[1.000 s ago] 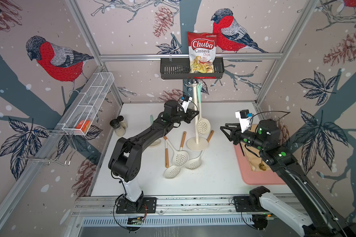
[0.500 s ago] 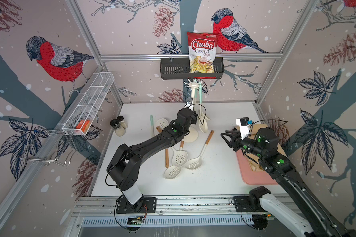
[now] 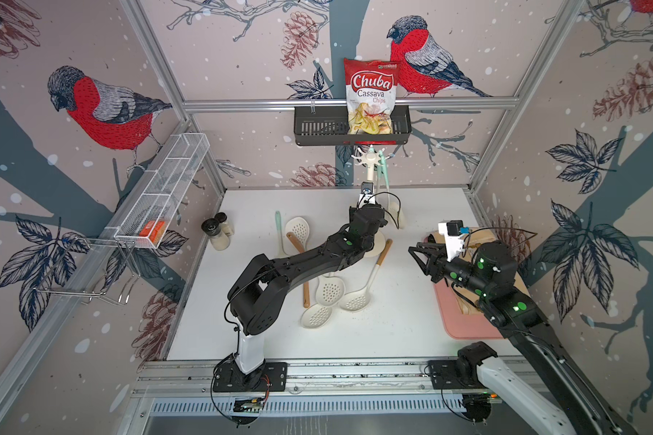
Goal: Hang the skimmer on the kitchen utensil rack
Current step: Adjust the rack at the center of the board.
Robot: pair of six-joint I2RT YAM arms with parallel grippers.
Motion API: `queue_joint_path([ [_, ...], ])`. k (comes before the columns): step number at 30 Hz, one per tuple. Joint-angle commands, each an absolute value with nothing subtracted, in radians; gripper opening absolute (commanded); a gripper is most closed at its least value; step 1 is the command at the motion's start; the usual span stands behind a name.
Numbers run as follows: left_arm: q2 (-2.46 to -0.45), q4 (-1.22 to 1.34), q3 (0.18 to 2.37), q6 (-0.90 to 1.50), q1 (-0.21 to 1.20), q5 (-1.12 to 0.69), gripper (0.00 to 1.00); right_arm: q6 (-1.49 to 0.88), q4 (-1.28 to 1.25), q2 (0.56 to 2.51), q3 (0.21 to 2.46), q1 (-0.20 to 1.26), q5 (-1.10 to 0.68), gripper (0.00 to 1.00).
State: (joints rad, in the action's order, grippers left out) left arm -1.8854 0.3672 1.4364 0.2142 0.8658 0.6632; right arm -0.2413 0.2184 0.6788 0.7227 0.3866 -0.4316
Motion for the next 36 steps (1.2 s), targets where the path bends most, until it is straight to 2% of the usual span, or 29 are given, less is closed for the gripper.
queue_joint_path([
  [1, -1.879, 0.521, 1.425, 0.219, 0.864, 0.764, 0.0, -0.257, 0.216, 0.674, 0.714, 0.386, -0.428, 0.41],
  [13, -1.84, 0.488, 1.31, 0.277, 0.853, 0.844, 0.0, -0.279, 0.183, 0.675, 0.697, 0.388, -0.408, 0.4],
  [22, -1.816, 0.449, 1.298, 0.264, 0.847, 0.953, 0.01, -0.275, 0.135, 0.685, 0.677, 0.498, -0.194, 0.4],
  [23, -1.818, 0.45, 1.298, 0.265, 0.847, 0.952, 0.07, -0.276, 0.134, 0.688, 0.678, 0.508, -0.184, 0.4],
  [27, -1.81, 0.47, 1.275, 0.272, 0.849, 0.918, 0.64, -0.282, 0.118, 0.702, 0.67, 0.541, -0.175, 0.43],
  [28, -1.803, 0.475, 1.263, 0.276, 0.849, 0.901, 0.73, -0.286, 0.11, 0.701, 0.667, 0.545, -0.174, 0.45],
  [31, -1.766, 0.48, 1.232, 0.289, 0.852, 0.851, 0.89, -0.3, 0.089, 0.701, 0.66, 0.546, -0.17, 0.5],
  [36, -1.635, 0.477, 1.115, 0.309, 0.873, 0.799, 0.97, -0.309, 0.064, 0.728, 0.66, 0.552, -0.136, 0.54],
])
